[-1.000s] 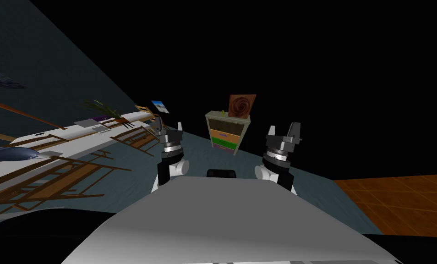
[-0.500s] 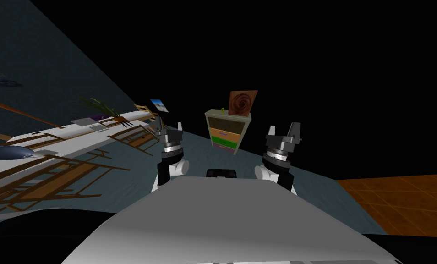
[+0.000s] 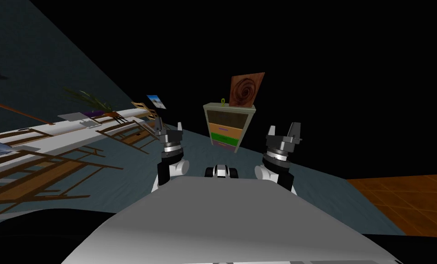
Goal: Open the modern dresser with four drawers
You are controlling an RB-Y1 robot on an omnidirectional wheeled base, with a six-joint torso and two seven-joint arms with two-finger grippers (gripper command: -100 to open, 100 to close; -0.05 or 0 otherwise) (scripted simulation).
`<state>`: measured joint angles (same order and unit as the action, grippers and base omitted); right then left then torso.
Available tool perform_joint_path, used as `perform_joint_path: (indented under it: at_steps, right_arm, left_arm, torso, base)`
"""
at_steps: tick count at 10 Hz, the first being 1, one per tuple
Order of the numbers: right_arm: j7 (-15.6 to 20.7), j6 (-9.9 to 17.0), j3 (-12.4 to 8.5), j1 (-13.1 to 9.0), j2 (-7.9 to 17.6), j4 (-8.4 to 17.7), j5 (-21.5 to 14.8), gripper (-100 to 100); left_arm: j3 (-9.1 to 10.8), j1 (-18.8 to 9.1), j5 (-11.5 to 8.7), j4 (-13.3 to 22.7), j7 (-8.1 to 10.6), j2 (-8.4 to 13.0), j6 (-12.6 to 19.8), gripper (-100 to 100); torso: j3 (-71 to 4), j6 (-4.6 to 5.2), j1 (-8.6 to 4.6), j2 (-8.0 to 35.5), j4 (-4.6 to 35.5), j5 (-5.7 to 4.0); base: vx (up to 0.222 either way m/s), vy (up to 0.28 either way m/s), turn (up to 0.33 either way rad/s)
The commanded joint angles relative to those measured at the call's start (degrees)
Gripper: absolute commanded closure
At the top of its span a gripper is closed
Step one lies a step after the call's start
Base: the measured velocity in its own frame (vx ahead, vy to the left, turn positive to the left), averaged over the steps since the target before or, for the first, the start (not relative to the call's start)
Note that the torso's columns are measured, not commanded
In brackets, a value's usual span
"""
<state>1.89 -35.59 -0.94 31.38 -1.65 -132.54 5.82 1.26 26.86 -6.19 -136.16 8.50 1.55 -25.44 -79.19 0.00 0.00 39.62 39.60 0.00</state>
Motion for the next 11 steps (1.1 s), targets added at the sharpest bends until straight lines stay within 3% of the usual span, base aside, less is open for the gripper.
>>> perform_joint_path:
  at_steps: [1, 3, 4, 7, 8, 10, 11]
  right_arm:
    - [0.5, 1.87, 0.06, -0.3, 3.65, 1.31, -1.51, -100]
    - [1.24, 4.6, 0.14, -0.73, 6.4, 3.18, -3.72, -100]
    - [1.24, 4.6, 0.14, -0.73, 6.4, 3.18, -3.72, -100]
    - [2.87, 9.76, 0.33, -1.67, 9.27, 7.24, -8.59, -100]
    - [2.87, 10.59, 0.33, -1.67, 9.27, 7.24, -8.59, -100]
    - [4.26, 14.44, 0.49, -2.45, 10.41, 10.33, -12.62, -100]
    - [4.26, 15.67, 0.49, -2.45, 10.41, 10.63, -12.73, -100]
  left_arm:
    - [0.0, 0.0, 0.0, 0.02, 0.0, 0.0, 0.01, 0]
    - [-0.01, 0.01, 0.0, 0.03, 0.0, 0.0, 0.01, 0]
    - [-0.01, 0.01, 0.0, 0.03, 0.0, 0.0, 0.01, 0]
    - [-0.01, 0.01, 0.0, 0.03, 0.0, 0.0, 0.01, 0]
    - [-0.01, 0.01, 0.0, 0.03, 0.0, 0.0, 0.01, 0]
    - [-0.01, 0.01, 0.0, 0.03, 0.0, 0.0, 0.01, 0]
    - [-0.01, 0.01, 0.0, 0.03, 0.0, 0.0, 0.01, 0]
  torso:
    - [-3.96, -0.01, 0.01, 1.91, 1.88, 0.0]
    - [-5.35, 0.0, 0.04, 2.57, 2.6, 0.01]
    - [-5.4, 0.0, 0.04, 2.61, 2.65, 0.01]
    - [-5.38, -0.01, 0.01, 2.66, 2.68, 0.0]
    - [-5.41, 0.0, 0.06, 2.62, 2.67, 0.02]
    - [-5.37, -0.01, -0.01, 2.69, 2.69, -0.01]
    - [-5.39, -0.03, 0.03, 2.65, 2.68, 0.0]
  base:
    - [0.013, 0.016, 0.125]
    - [0.021, 0.022, 0.138]
    - [0.019, 0.02, 0.045]
    - [0.032, 0.024, 0.185]
    - [0.041, 0.024, 0.081]
    - [0.037, 0.03, 0.228]
    - [0.039, 0.025, 0.1]
